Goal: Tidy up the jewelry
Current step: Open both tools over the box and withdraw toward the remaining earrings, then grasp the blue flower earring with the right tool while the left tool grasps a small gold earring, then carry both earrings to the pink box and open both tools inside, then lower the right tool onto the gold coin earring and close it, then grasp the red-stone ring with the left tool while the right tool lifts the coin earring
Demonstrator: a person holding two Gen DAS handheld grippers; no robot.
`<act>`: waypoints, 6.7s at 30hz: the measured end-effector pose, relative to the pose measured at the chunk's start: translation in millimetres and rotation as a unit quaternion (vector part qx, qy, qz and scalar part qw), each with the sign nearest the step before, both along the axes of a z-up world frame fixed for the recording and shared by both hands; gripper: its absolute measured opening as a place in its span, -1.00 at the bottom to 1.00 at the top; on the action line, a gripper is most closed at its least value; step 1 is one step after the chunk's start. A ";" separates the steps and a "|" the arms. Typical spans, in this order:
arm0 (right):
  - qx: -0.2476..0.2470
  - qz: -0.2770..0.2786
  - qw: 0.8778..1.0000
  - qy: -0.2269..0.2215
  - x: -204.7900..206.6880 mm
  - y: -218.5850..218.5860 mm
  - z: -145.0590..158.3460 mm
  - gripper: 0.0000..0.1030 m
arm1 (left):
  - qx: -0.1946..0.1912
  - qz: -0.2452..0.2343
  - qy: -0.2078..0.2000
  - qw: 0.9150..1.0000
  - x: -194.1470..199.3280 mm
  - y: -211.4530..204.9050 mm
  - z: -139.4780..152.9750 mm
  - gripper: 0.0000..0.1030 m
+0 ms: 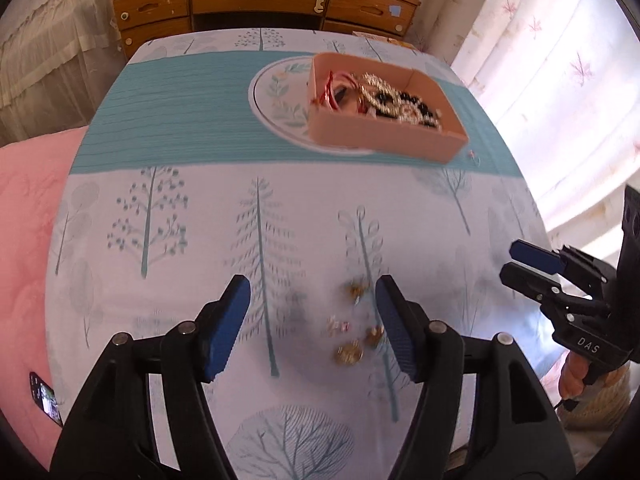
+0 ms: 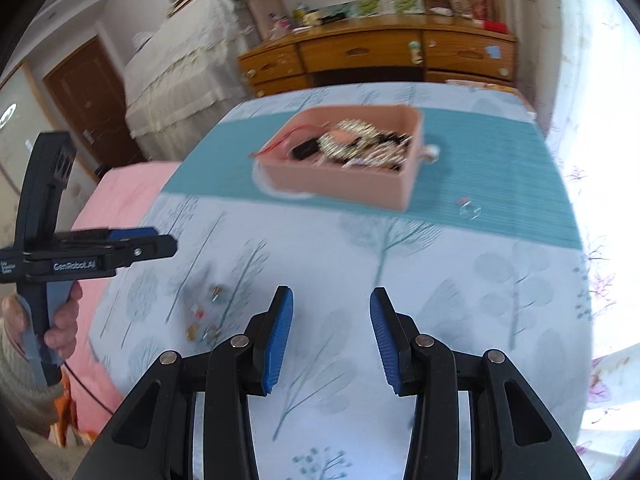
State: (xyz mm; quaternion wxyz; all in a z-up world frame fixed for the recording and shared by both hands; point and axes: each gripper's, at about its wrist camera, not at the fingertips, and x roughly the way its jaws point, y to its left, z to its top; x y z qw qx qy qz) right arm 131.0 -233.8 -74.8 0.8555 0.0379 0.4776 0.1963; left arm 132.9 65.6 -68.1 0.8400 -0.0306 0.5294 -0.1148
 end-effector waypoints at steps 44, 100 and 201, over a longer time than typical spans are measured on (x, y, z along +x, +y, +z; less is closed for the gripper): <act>-0.031 0.071 0.997 -0.023 -13.7 91.9 -53.3 -0.62 | 0.018 -0.144 -0.023 0.989 8.9 -40.9 -36.2 -0.18; 0.053 -0.116 0.990 0.054 197.3 -11.4 17.7 -0.52 | -0.012 -0.084 -0.014 0.996 180.7 -108.4 17.9 -0.11; -0.062 0.129 0.987 -0.069 -41.2 124.0 -54.3 -0.64 | 0.016 -0.256 -0.106 0.961 -29.1 -12.4 -46.7 -0.99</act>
